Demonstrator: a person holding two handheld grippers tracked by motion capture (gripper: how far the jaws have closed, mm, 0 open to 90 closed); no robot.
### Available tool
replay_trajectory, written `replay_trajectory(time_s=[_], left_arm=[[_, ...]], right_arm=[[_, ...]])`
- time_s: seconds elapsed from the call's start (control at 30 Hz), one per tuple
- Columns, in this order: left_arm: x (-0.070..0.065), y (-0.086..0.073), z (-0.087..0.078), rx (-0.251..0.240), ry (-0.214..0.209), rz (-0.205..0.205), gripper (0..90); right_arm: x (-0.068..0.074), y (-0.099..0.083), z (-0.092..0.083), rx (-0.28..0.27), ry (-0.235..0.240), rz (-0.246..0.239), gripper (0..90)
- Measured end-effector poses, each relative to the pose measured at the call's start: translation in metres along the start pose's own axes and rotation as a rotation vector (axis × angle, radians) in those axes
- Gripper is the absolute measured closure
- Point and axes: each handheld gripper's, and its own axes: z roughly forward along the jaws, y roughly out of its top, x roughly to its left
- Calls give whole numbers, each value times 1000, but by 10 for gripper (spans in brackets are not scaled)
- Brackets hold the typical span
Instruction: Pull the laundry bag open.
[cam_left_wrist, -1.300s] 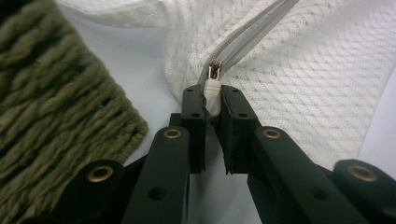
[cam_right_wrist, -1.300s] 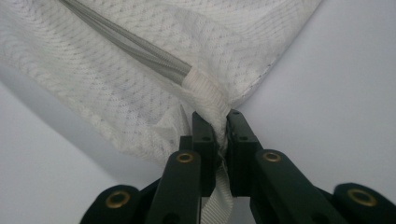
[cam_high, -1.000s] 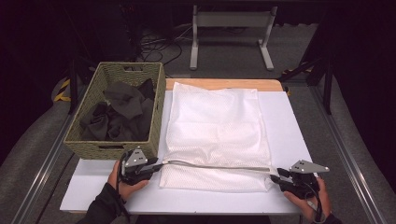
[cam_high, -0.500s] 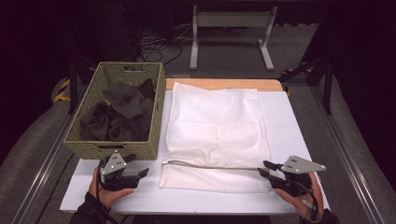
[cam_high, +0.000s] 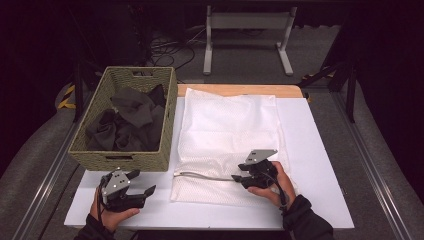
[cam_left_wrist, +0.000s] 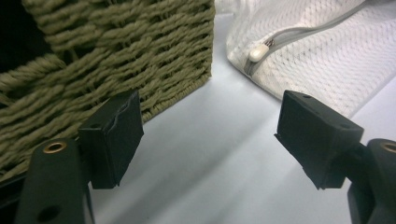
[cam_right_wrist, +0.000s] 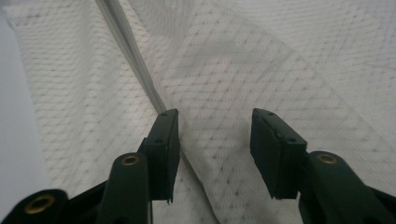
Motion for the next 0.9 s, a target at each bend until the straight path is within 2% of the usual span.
replay_trajectory(time_s=[0.1, 0.2, 0.27, 0.37, 0.4, 0.5, 0.67, 0.73, 0.9], left_arm=[[-1, -1, 2, 16, -5, 7, 226], [-2, -1, 1, 23, -8, 8, 224], [-3, -2, 1, 26, -7, 8, 223], [-3, -4, -1, 36, -2, 10, 222], [-3, -5, -2, 36, 1, 7, 222], [-1, -5, -3, 33, 2, -5, 221], [-2, -4, -2, 35, 2, 2, 221], [-3, -4, 0, 40, -6, 2, 221], [-2, -3, 2, 40, -11, -3, 221]], right_arm=[[-6, -1, 11, 0, 31, 46, 529], [-6, -3, 17, -16, 35, 71, 590], [-6, -3, 17, -16, 35, 68, 610], [1, -2, 17, -5, 10, 40, 733], [3, -2, 17, -4, 4, 31, 833], [4, -3, 17, -8, -7, 22, 900], [8, -3, 15, -16, -22, 20, 900], [9, 0, 11, -36, -37, 16, 900], [5, 12, -7, -132, -78, 26, 900]])
